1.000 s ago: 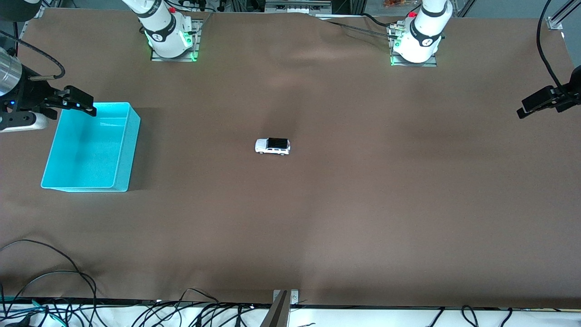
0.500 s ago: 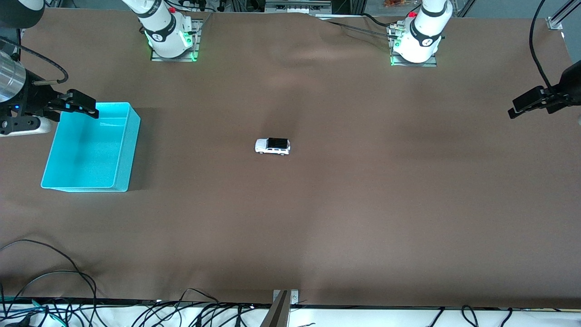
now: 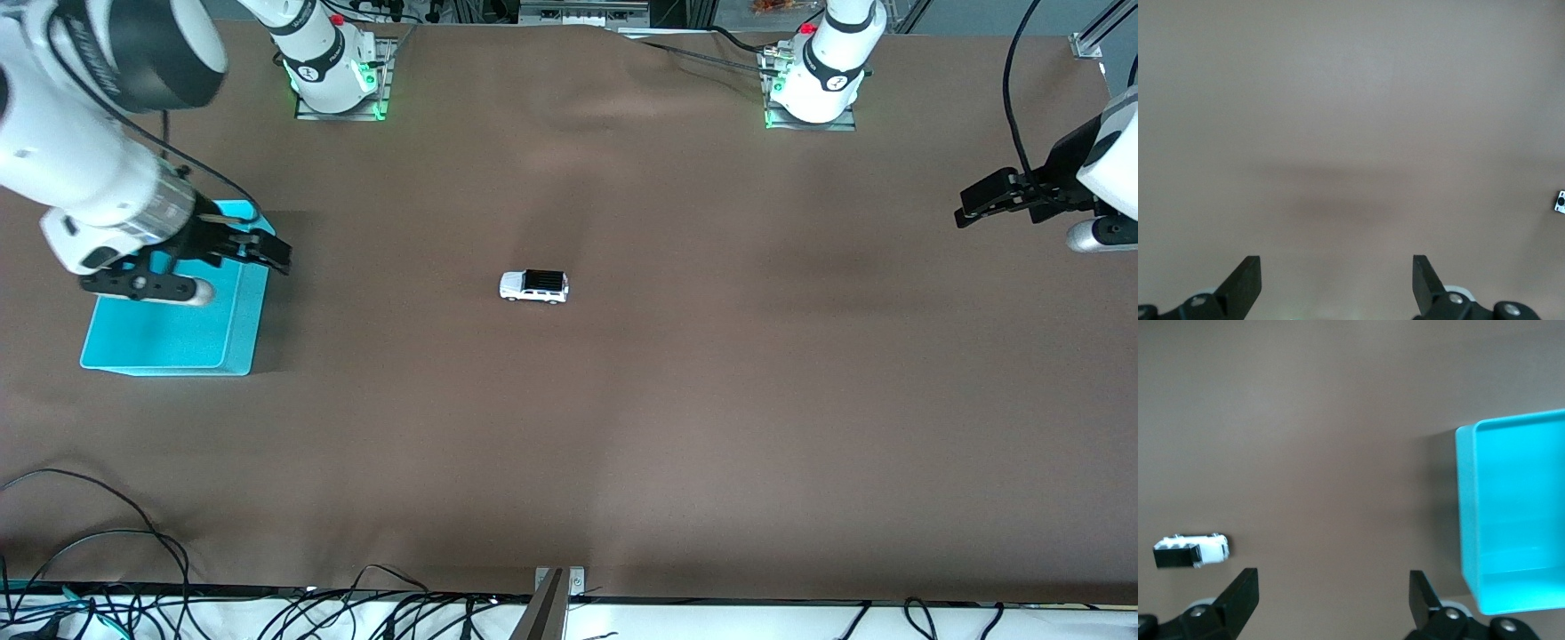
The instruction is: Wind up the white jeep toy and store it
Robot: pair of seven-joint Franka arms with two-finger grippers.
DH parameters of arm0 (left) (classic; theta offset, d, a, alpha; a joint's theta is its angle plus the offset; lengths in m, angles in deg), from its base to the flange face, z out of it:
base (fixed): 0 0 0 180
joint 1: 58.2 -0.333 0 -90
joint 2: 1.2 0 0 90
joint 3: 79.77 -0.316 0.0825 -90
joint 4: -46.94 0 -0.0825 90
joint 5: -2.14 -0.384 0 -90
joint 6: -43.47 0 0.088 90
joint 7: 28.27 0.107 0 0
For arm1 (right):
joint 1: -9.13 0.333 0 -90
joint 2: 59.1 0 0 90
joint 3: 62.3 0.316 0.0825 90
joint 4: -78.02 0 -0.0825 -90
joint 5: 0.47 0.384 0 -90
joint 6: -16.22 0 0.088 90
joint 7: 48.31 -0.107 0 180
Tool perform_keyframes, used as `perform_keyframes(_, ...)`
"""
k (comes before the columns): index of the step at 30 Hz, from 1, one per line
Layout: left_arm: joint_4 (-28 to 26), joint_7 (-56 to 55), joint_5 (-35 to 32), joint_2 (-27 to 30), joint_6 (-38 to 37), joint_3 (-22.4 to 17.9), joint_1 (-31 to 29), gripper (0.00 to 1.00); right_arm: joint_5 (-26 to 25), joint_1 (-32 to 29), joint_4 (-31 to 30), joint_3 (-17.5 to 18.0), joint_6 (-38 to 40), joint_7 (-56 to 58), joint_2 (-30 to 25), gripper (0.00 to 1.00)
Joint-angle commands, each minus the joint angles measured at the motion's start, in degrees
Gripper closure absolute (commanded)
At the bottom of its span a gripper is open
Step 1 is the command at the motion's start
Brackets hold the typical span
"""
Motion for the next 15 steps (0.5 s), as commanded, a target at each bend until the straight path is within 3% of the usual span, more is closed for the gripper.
perform_keyframes(1,2.6,1.3,0.9,-0.9,-0.8,-0.1,0.2,0.0,0.5,1.8,-7.2,-0.1,-7.1,-11.6,-1.3,0.0)
perform_keyframes(15,4.3,1.3,1.2,-1.8,-0.6,0.3,0.2,0.0,1.0,9.2,-12.6,0.0,-18.9,-39.0,2.3,0.0)
